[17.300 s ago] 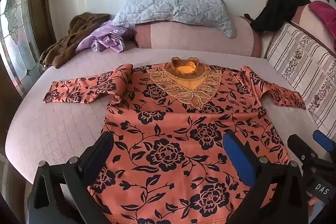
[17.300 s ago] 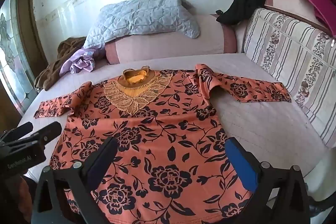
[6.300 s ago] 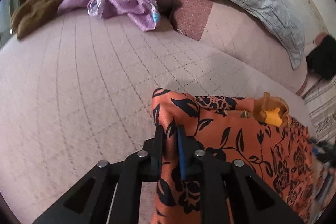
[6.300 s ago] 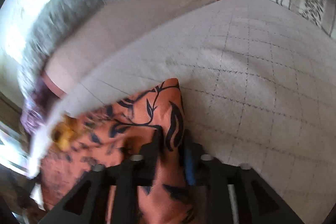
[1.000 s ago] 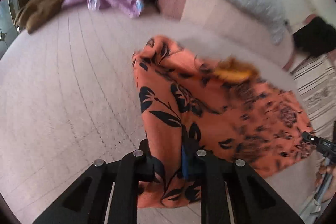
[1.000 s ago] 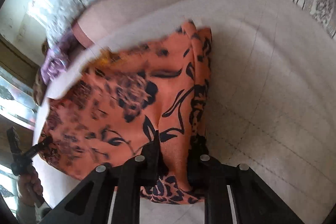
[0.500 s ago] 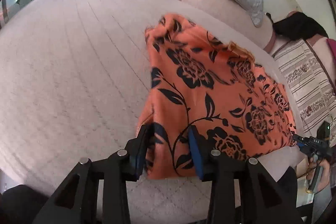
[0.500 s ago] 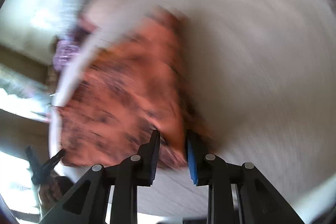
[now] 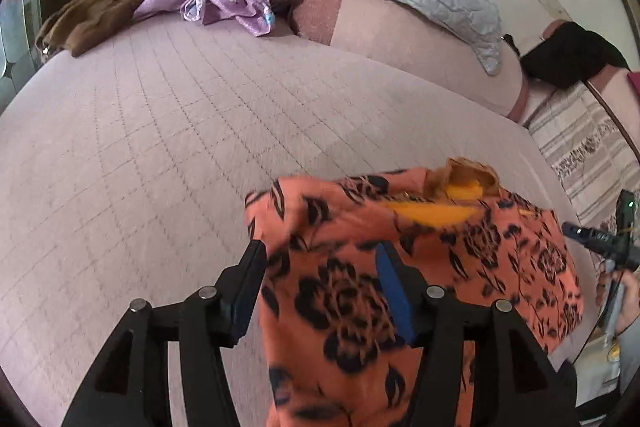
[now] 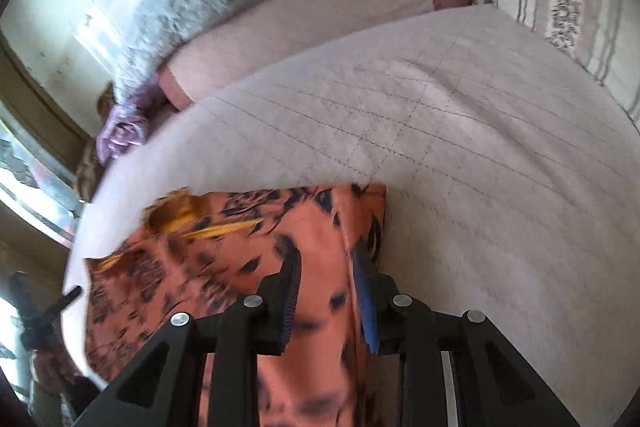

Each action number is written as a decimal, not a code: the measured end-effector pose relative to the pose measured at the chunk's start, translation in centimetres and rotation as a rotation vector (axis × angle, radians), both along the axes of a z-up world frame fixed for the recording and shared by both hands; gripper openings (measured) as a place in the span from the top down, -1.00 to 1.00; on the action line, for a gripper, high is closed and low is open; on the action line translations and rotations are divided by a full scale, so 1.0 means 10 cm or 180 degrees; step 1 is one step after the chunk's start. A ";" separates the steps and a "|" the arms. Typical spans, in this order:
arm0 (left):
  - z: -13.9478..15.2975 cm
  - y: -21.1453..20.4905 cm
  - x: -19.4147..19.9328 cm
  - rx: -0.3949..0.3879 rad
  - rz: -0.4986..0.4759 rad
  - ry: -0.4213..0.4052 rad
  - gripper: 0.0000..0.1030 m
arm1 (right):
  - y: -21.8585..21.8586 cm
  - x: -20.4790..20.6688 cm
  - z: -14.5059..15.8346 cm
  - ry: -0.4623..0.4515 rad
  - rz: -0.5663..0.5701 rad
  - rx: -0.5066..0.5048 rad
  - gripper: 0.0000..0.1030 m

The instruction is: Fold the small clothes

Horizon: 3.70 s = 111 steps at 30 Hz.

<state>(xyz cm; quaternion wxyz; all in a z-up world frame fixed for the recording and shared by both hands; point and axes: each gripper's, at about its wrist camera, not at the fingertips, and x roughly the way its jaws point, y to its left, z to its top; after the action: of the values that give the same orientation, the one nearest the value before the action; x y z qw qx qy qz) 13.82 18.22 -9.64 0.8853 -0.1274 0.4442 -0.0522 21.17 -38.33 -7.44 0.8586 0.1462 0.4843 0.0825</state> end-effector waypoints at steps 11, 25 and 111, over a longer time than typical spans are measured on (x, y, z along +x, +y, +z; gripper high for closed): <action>-0.08 0.02 0.15 0.0121 -0.0016 -0.0038 -0.37 | 0.00 0.08 -0.01 -0.0158 -0.0021 -0.0195 -0.57; -0.06 -0.03 0.32 0.0280 0.0039 0.0030 0.90 | 0.36 0.28 -0.13 0.0032 0.0179 -0.0518 0.86; -0.12 -1.48 -0.72 0.0648 -0.0098 -0.0063 -0.43 | -0.20 0.23 -0.32 0.0136 -0.0298 0.0589 -0.52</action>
<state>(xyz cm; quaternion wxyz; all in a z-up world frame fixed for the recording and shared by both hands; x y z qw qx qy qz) 6.62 3.39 -10.85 0.8970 -0.0294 0.4405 -0.0216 23.44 -40.34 -10.61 0.8339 0.2491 0.4854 0.0835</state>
